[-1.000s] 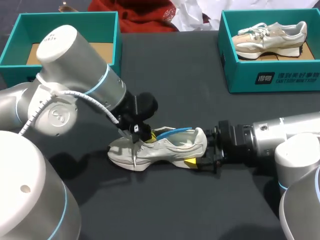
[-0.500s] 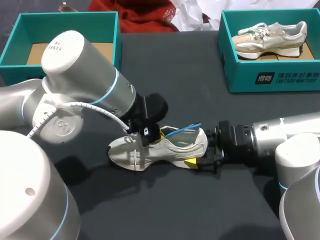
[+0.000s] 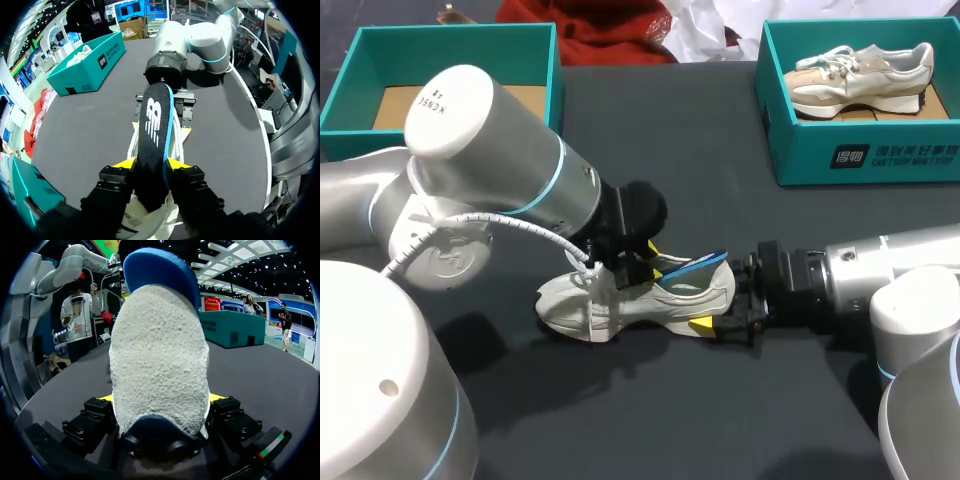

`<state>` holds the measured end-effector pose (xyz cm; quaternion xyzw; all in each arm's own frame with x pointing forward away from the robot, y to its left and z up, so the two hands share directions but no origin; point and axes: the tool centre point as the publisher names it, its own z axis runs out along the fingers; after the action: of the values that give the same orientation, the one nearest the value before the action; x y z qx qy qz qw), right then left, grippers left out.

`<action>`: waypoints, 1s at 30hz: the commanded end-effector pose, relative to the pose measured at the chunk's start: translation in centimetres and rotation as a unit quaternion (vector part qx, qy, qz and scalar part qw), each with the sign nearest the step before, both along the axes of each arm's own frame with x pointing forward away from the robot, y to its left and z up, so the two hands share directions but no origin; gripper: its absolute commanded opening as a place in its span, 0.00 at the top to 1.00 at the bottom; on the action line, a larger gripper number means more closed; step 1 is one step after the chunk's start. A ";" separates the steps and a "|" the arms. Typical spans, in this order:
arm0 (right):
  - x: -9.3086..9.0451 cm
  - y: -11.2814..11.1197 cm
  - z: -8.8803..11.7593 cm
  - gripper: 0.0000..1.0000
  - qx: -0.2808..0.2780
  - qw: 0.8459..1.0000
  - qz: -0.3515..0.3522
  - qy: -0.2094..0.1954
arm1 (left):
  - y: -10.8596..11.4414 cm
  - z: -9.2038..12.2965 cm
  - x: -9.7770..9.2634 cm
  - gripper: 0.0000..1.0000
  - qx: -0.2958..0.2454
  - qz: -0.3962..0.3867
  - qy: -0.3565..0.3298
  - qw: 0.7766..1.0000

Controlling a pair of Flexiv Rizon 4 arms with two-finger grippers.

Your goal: Take the shoe out of the shoebox, open the shoe tongue, remove and reinsert the insole, then place the shoe into the shoebox

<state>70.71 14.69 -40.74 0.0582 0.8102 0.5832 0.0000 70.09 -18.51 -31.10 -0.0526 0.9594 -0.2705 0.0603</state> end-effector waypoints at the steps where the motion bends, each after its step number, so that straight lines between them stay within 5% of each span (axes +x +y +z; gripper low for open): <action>1: -0.1 -0.1 -0.1 1.00 -0.002 1.000 -0.001 0.001 | 0.5 0.4 -1.0 0.59 -0.011 -0.004 -0.012 1.000; 12: -0.1 -0.1 -0.1 1.00 -0.002 1.000 -0.001 0.001 | -0.9 2.2 -1.7 0.56 -0.030 -0.023 -0.050 0.998; 30: -0.1 -0.1 -0.1 1.00 -0.002 1.000 -0.001 0.001 | -2.8 1.1 -1.6 0.51 -0.059 -0.025 -0.087 0.994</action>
<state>70.71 14.69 -40.74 0.0583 0.8102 0.5832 0.0000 68.29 -21.13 -28.92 -0.0127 0.9377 -0.3189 0.1375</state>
